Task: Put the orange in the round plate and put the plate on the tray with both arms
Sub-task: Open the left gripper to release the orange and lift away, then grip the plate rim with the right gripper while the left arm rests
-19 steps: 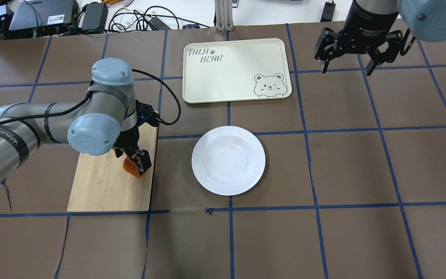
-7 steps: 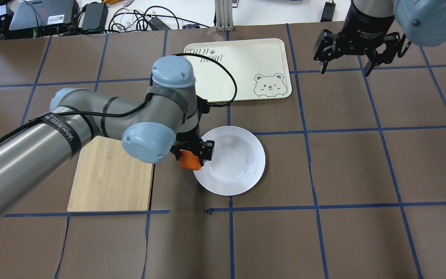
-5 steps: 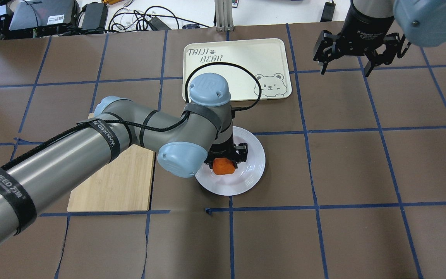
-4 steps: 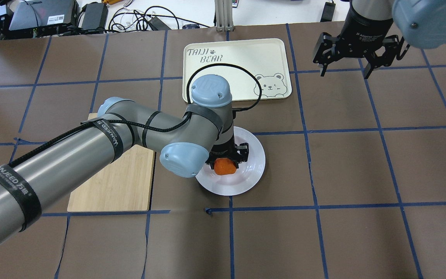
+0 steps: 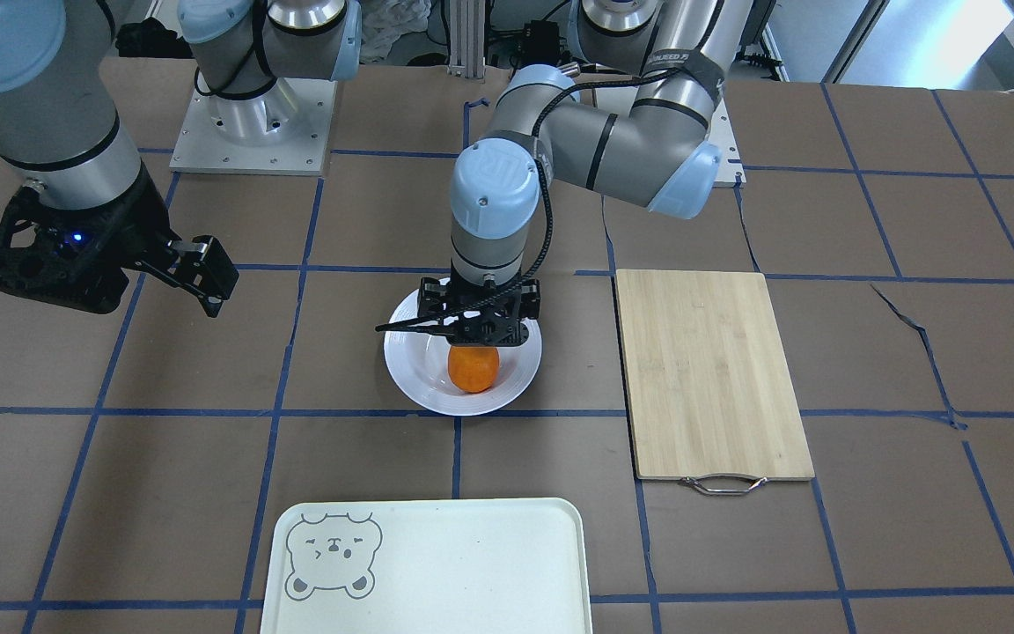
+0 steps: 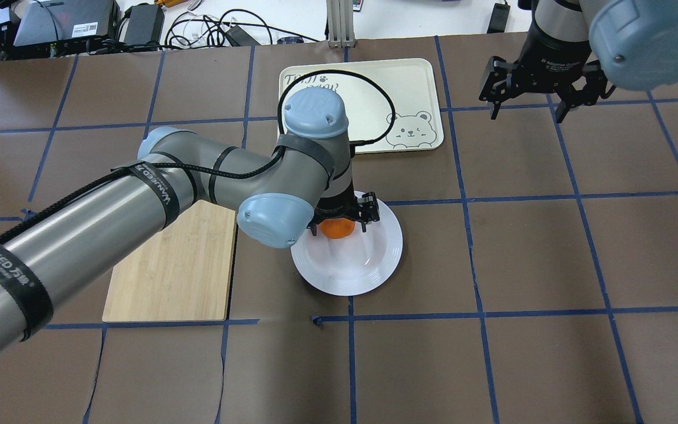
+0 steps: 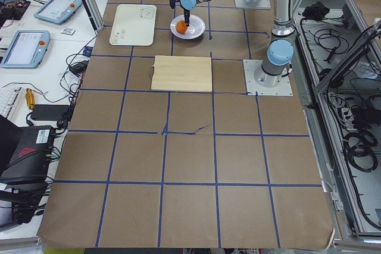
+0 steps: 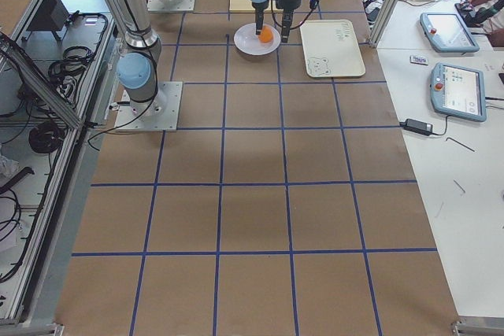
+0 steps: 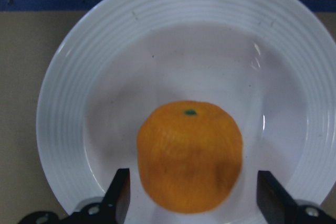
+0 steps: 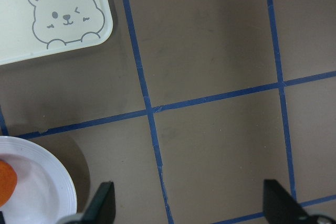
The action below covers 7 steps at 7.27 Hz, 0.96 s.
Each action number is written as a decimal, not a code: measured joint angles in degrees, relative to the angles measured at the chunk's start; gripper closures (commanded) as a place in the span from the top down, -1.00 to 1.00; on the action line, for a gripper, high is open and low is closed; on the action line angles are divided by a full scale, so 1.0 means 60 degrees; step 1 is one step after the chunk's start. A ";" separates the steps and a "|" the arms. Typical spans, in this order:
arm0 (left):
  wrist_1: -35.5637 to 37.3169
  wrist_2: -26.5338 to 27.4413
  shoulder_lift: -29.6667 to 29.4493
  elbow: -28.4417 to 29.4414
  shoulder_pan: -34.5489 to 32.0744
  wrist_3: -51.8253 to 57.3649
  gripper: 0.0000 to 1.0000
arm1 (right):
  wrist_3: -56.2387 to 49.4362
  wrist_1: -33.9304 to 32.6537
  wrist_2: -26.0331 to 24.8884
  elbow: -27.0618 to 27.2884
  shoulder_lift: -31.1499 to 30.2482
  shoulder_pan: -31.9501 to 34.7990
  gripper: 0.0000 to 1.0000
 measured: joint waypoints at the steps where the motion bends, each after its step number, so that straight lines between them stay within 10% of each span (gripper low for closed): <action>1: -0.0694 -0.0085 0.0268 0.0313 0.0464 0.0199 1.00 | 0.0006 -0.0002 -0.0004 0.0011 0.0008 0.0000 1.00; 7: -0.4967 0.0024 0.2418 0.3321 0.2030 0.2320 1.00 | -0.0467 -0.1496 0.1946 0.1736 0.0621 0.0005 1.00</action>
